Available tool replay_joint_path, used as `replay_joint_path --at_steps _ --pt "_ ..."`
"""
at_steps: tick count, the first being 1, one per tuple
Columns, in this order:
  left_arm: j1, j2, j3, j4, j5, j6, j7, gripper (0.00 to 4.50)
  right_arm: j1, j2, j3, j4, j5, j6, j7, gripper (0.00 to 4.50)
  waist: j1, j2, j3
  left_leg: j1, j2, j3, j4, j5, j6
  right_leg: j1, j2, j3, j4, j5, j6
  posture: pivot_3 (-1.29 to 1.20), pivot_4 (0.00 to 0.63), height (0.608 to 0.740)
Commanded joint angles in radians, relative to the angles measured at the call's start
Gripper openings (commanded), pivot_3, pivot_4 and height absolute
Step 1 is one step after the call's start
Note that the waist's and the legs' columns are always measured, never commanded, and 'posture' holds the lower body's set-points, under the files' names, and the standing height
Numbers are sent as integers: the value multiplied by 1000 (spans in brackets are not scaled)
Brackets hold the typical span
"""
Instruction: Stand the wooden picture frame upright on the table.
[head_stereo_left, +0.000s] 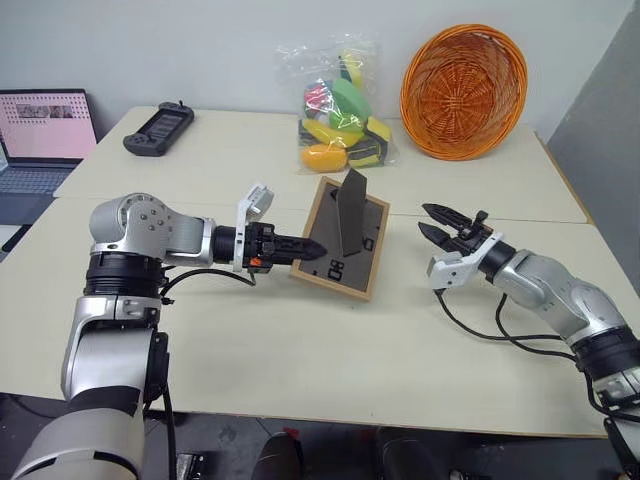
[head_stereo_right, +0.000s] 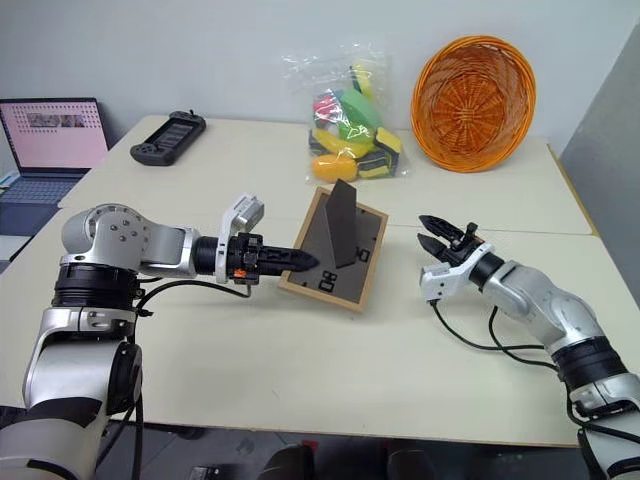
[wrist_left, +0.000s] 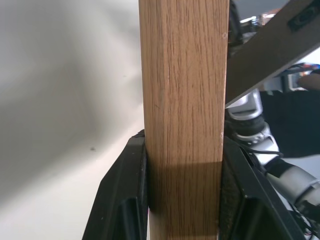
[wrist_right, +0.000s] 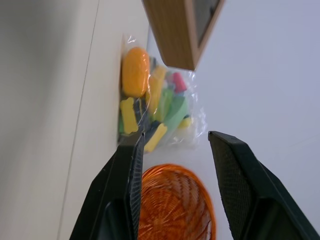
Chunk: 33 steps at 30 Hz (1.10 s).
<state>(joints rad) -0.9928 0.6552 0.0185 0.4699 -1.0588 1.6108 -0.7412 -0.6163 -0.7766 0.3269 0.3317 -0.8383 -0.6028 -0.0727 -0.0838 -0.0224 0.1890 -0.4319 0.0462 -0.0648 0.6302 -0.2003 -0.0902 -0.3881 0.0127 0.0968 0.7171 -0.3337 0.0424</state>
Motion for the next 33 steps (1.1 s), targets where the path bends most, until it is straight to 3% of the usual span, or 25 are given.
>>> replay_joint_path --at_steps 1,12,21,33 --pt "-44 29 10 -7 -162 4 96 1315 -41 28 6 44 -27 -23 -77 2143 0 0 0 0 0 0 0 0 0 0 0 0 0 0 0 0 150 740" --pt "-38 27 10 5 -397 4 319 1315 -90 105 14 22 -57 -15 -116 2143 -1 0 0 0 0 0 0 0 0 0 -1 0 0 0 0 0 150 740" --pt "-41 17 1 25 -496 4 410 1315 -109 151 18 -42 -83 -3 -164 2143 -1 0 0 0 -1 -1 1 0 0 1 -1 -1 0 0 0 0 150 740" --pt "-44 17 20 49 -543 4 474 1315 -56 82 -50 -109 -59 21 -157 2143 -1 0 0 0 -1 -1 1 0 0 1 -1 -1 0 0 0 0 150 740"
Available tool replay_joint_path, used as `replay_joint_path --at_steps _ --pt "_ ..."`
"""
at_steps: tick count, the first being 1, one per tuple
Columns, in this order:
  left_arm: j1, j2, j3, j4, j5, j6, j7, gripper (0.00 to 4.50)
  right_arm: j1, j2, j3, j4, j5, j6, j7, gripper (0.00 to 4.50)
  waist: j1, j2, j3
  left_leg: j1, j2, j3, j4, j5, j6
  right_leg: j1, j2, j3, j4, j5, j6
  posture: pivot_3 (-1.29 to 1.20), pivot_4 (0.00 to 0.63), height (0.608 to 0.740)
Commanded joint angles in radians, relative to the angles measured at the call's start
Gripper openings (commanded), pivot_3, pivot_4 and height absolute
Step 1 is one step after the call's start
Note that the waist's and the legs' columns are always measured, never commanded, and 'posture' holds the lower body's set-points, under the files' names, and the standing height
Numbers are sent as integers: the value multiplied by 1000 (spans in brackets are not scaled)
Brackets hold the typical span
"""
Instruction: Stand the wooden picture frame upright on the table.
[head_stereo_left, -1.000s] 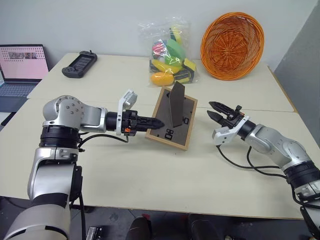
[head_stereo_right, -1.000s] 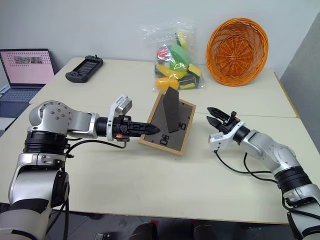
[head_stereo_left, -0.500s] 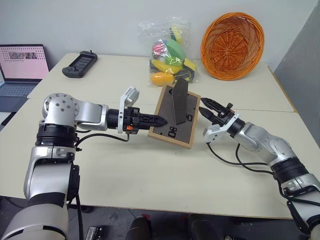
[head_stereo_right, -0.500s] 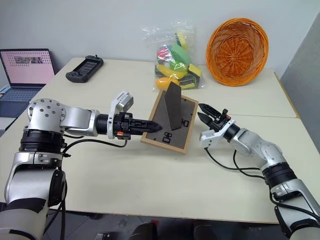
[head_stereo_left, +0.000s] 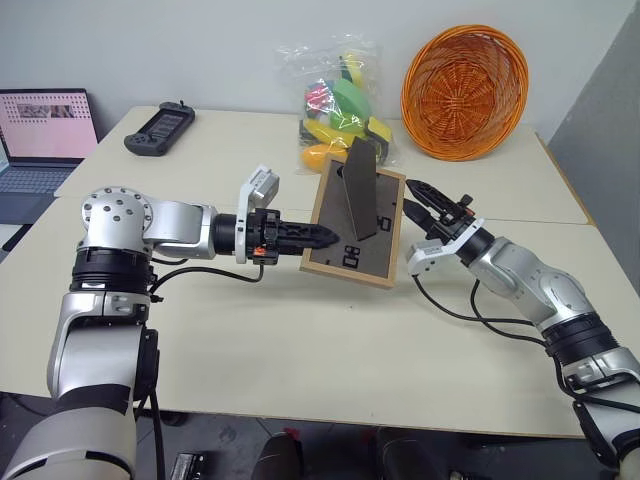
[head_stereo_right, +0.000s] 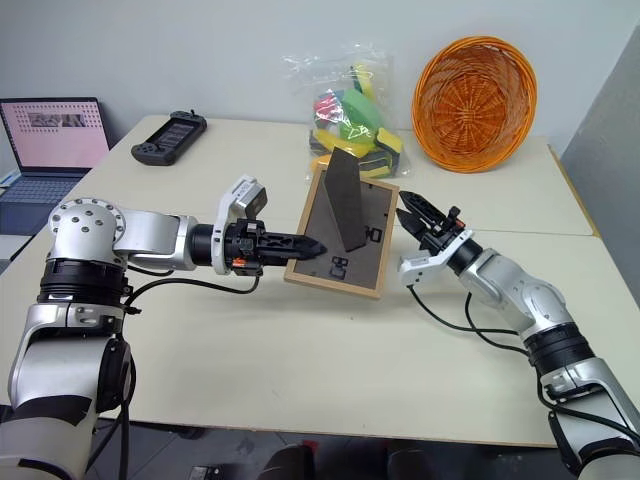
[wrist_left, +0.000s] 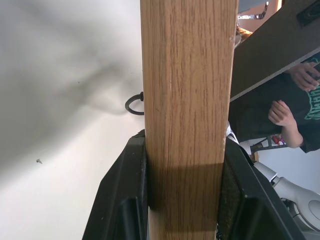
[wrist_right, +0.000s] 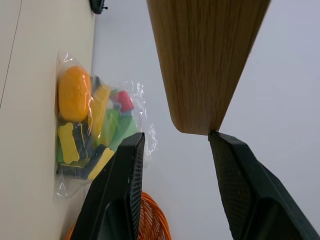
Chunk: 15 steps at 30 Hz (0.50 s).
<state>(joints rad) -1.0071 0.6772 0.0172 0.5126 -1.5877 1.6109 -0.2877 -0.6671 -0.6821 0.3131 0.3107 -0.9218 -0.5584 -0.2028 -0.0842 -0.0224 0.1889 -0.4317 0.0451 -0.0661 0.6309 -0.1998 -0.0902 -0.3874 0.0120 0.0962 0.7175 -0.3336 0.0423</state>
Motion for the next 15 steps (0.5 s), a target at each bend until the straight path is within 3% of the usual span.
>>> replay_joint_path --at_steps 1,6,9,15 --pt "-31 -7 23 8 -14 4 26 1315 -2 -15 -38 -91 24 -24 -29 2143 -2 0 0 0 0 0 0 0 0 0 0 0 0 0 0 0 150 740" --pt "-30 -11 32 10 -15 4 41 1315 49 -25 -64 -104 59 -11 -2 2143 0 0 0 0 0 0 0 0 0 0 0 0 0 0 0 0 150 740" --pt "-28 -10 33 8 -11 4 43 1315 60 -31 -68 -102 103 -33 27 2586 0 0 0 0 0 0 0 0 0 1 0 0 0 0 0 0 150 740" --pt "-32 -18 39 8 1 4 45 1315 41 -20 -53 -95 78 -16 37 3907 -2 0 0 0 0 0 0 0 0 1 0 0 0 0 0 0 150 740"
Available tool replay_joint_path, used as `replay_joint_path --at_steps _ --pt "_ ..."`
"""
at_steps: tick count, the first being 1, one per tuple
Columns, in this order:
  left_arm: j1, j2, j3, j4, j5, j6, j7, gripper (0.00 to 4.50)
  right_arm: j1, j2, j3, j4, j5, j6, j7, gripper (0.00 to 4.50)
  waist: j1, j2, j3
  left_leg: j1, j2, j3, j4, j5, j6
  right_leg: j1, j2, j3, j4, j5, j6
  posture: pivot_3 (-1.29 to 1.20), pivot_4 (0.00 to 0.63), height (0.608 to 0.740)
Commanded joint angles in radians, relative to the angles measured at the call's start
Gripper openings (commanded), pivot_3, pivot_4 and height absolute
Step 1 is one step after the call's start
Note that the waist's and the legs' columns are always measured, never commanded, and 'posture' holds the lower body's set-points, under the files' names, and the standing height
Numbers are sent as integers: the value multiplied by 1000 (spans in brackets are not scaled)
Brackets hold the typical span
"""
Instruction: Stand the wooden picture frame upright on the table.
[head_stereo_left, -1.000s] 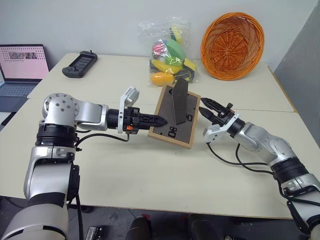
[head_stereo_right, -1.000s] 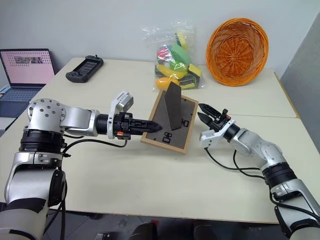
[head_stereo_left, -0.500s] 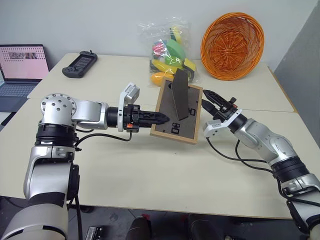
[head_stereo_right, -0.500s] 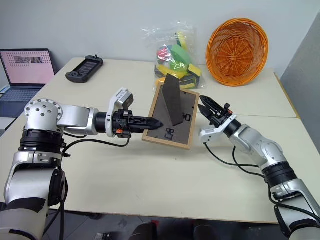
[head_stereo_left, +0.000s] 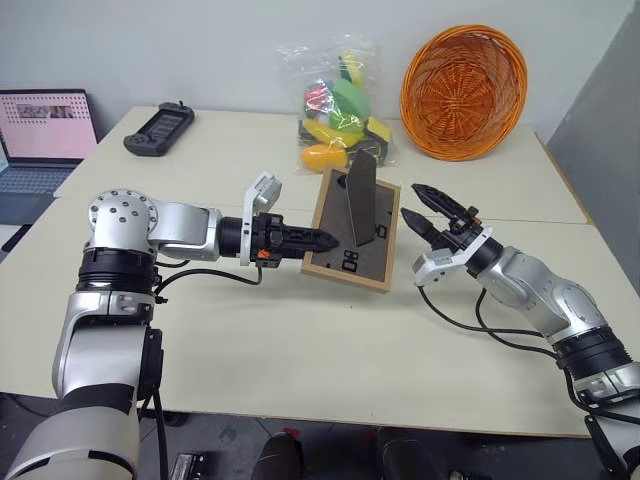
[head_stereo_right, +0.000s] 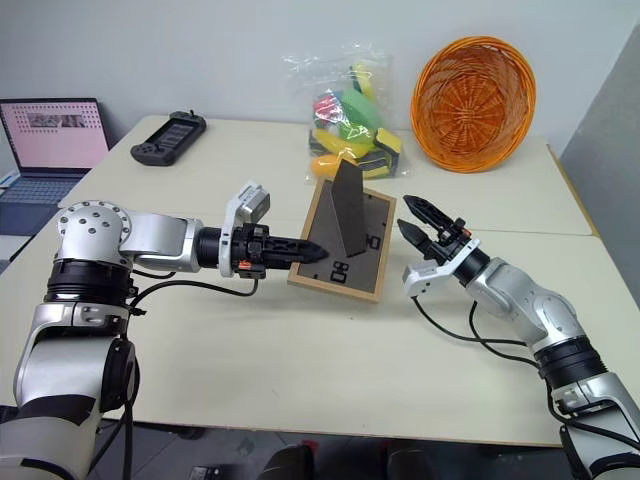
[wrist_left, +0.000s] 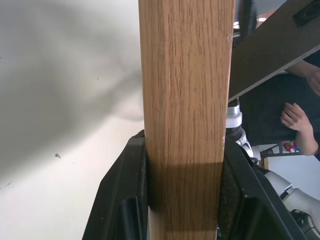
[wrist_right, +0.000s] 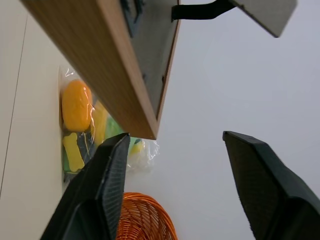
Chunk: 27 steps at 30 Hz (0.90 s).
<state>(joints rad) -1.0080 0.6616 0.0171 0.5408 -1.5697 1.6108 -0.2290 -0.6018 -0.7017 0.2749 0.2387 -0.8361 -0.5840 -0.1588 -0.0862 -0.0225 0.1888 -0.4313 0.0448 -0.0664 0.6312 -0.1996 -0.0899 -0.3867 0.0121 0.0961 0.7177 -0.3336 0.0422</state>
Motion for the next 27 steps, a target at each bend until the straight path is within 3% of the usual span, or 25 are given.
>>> replay_joint_path --at_steps 1,2,12,20,27 --pt "-31 -3 40 -22 -17 4 -15 1315 -27 2 -7 -21 -25 15 -9 4160 0 0 0 0 0 0 0 0 0 0 0 0 0 0 0 0 150 740" --pt "-31 -3 40 -22 -16 4 -15 1315 -32 9 0 -17 -36 18 -12 4394 0 0 0 0 0 0 0 0 0 0 0 0 0 0 0 0 150 740" --pt "-32 -4 36 -29 -25 4 -16 1315 -84 117 65 10 -102 23 -72 4394 1 0 0 0 0 0 0 0 0 0 0 0 0 0 0 0 150 740" --pt "-32 -1 34 -31 -28 4 -16 1315 -101 129 72 34 -111 13 -83 4394 1 0 0 0 0 0 0 0 0 0 0 0 0 0 0 0 150 740" --pt "-28 24 2 -38 -73 4 -42 1315 -82 93 81 60 -122 -38 -105 3189 1 0 0 0 0 0 0 0 0 0 0 0 0 0 0 0 150 740"
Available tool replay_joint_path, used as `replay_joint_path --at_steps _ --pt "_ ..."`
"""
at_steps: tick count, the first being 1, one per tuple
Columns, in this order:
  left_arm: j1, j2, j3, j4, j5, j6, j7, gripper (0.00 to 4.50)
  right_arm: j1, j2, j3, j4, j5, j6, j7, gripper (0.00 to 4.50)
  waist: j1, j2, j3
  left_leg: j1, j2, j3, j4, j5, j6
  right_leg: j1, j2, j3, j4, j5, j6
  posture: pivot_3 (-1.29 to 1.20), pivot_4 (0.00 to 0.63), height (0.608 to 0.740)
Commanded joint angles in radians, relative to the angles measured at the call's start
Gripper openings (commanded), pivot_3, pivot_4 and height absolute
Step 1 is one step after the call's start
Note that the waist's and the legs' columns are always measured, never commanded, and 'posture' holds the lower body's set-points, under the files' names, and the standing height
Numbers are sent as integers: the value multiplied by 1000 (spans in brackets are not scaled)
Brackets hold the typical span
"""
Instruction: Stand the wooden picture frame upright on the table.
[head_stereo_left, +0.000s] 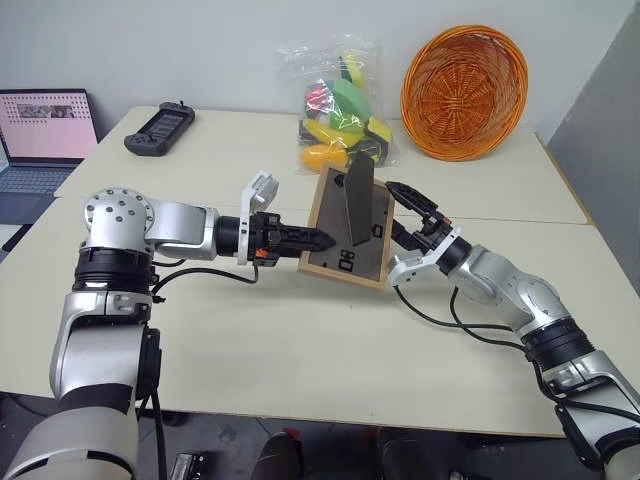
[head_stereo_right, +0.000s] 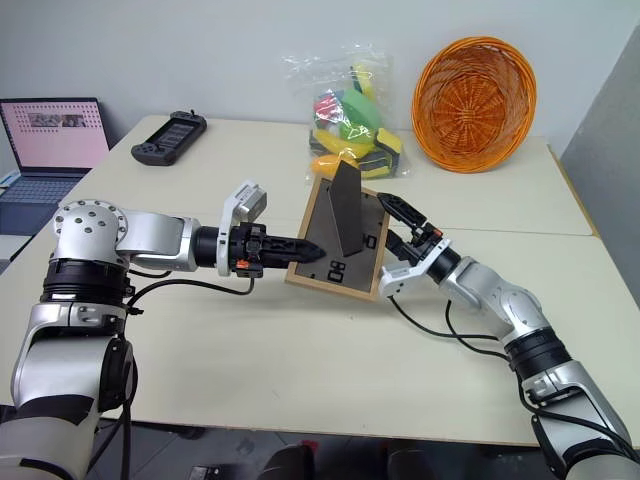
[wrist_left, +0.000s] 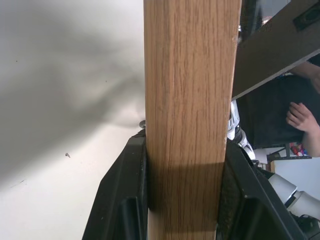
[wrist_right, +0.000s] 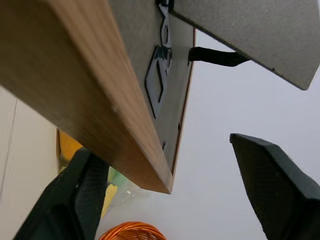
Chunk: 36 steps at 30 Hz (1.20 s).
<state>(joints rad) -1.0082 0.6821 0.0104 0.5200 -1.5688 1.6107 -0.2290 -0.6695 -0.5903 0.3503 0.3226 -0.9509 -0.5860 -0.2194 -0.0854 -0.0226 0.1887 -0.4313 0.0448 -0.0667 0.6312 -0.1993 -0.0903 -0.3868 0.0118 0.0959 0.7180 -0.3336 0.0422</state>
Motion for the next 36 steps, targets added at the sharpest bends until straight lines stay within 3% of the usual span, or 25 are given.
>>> replay_joint_path --at_steps 1,4,8,17,28,30,36 --pt "-28 7 6 -16 -76 4 -42 1315 -10 -28 6 -20 -10 -45 -53 2971 0 0 0 0 0 0 0 0 0 0 0 0 0 0 0 0 150 740" --pt "-28 12 -1 -15 -84 4 -41 1315 -6 -56 7 0 -18 -67 -78 2151 0 0 0 0 0 0 0 0 0 0 0 0 0 0 0 0 150 740" --pt "-24 19 -11 -18 -94 4 -43 1315 -11 -76 6 17 -20 -79 -102 1410 -1 0 0 0 0 0 0 0 0 0 0 0 0 0 0 0 150 740" --pt "-27 29 -29 -12 -108 4 -44 1315 -37 -73 27 19 -36 -84 -131 1305 -1 0 0 0 0 0 0 0 0 0 0 0 0 0 0 0 150 740" --pt "-8 26 14 -76 -2 4 -78 1315 -35 -67 20 17 -16 -74 -116 1305 -1 0 0 0 0 0 0 0 0 0 0 0 0 0 0 0 150 740" --pt "-11 17 26 -71 40 3 -77 1980 -33 -66 22 15 -20 -71 -115 1302 -1 0 0 0 0 0 0 0 0 0 0 0 0 0 0 0 150 740" --pt "-4 19 26 -104 37 4 -119 3182 -26 -61 26 5 -19 -61 -101 1302 -1 0 0 0 0 0 0 0 0 0 0 0 0 0 0 0 150 740"
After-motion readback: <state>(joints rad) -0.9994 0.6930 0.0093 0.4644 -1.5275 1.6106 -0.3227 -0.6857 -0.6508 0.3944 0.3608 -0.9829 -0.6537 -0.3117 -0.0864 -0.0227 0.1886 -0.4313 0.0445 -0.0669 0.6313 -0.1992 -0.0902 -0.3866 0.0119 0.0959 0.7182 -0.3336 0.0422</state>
